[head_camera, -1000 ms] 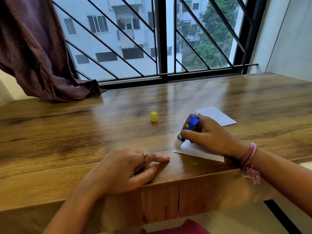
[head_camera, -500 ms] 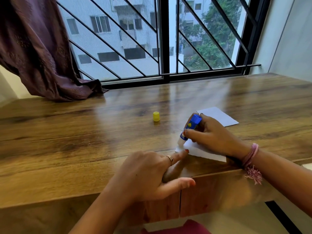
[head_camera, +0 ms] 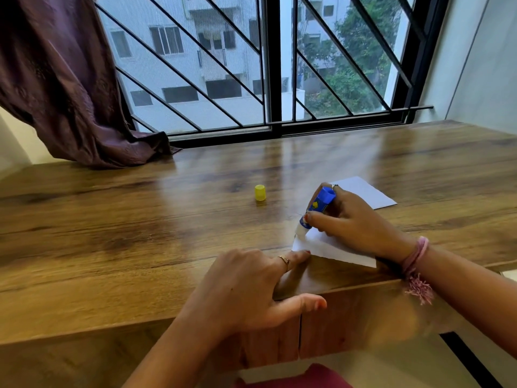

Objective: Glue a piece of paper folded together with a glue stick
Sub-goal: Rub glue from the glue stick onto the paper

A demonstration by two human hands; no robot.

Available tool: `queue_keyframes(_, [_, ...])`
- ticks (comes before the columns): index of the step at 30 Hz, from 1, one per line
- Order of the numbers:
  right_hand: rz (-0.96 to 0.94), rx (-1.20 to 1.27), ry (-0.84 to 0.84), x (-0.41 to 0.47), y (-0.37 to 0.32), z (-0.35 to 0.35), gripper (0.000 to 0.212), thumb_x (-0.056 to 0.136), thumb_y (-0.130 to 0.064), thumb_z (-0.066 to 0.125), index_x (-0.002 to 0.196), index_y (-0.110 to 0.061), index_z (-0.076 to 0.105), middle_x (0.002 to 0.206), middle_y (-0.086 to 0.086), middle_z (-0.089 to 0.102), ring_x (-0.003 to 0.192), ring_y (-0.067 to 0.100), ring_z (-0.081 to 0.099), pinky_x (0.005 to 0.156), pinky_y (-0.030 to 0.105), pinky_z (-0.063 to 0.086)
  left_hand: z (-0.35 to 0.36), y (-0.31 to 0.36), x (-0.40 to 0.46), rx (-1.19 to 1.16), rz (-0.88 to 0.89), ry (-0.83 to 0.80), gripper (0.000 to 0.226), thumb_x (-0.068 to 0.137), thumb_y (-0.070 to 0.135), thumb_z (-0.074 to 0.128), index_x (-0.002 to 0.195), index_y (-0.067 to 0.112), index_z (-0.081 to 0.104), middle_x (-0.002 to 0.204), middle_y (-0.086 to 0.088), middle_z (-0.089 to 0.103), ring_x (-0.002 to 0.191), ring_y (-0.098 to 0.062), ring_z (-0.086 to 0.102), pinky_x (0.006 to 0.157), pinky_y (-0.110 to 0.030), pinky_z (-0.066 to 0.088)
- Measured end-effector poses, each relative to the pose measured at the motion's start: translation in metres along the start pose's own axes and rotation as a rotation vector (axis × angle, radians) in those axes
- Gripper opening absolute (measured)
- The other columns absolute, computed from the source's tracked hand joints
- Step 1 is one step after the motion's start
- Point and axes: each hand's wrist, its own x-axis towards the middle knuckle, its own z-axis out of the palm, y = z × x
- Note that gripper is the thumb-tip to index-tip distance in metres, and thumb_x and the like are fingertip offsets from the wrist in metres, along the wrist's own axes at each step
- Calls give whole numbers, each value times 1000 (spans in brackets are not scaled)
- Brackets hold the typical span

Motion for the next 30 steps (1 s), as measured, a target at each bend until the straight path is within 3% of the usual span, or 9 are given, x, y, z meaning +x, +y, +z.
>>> queue_keyframes(6, [-5,19,-11,-1,-3,1,24,79,-28,66,81,-5,60,79,20,59,73,38,55,68,48,48,-2,0,2,9,4,-5,81,78,85,18,137,36,45,42,8,27,38,-2,22,43,-15,15])
queue_keyframes(12, [4,18,-19,0,0,0,16,82,-21,67,80,-7,61,77,17,59,70,35,56,67,46,48,-1,0,2,-2,20,12,83,78,86,15,139,36,41,44,7,32,39,-2,27,44,-16,18])
queue_keyframes(16, [58,3,35,2,5,1,18,83,-22,66,82,-5,60,75,21,59,62,33,55,60,41,49,-4,5,2,28,-11,19,77,81,82,20,135,35,49,42,5,33,44,-9,47,42,-20,16])
queue_keyframes(19, [134,343,131,3,8,-4,11,83,-17,62,77,-9,60,59,12,51,45,18,47,38,25,42,-2,6,1,16,-3,35,76,82,81,20,135,35,48,41,5,29,39,-6,32,41,-20,19])
queue_keyframes(22, [206,605,207,8,12,-17,2,79,-17,59,81,-17,60,57,2,50,46,9,46,40,21,42,-5,7,2,28,-7,23,73,83,80,22,132,35,52,40,9,26,39,-4,26,42,-15,11])
queue_keyframes(26, [262,769,-17,14,18,-32,13,80,-24,60,90,-21,66,70,1,58,58,10,54,52,23,50,-3,6,1,2,-9,37,75,80,82,22,134,37,49,41,6,32,40,-6,34,43,-15,14])
queue_keyframes(30, [137,449,-212,21,16,-37,11,91,-12,57,95,-13,66,65,-2,63,56,11,56,49,21,47,-5,7,2,-3,-17,42,74,80,82,23,134,38,49,41,5,25,43,-8,33,44,-13,12])
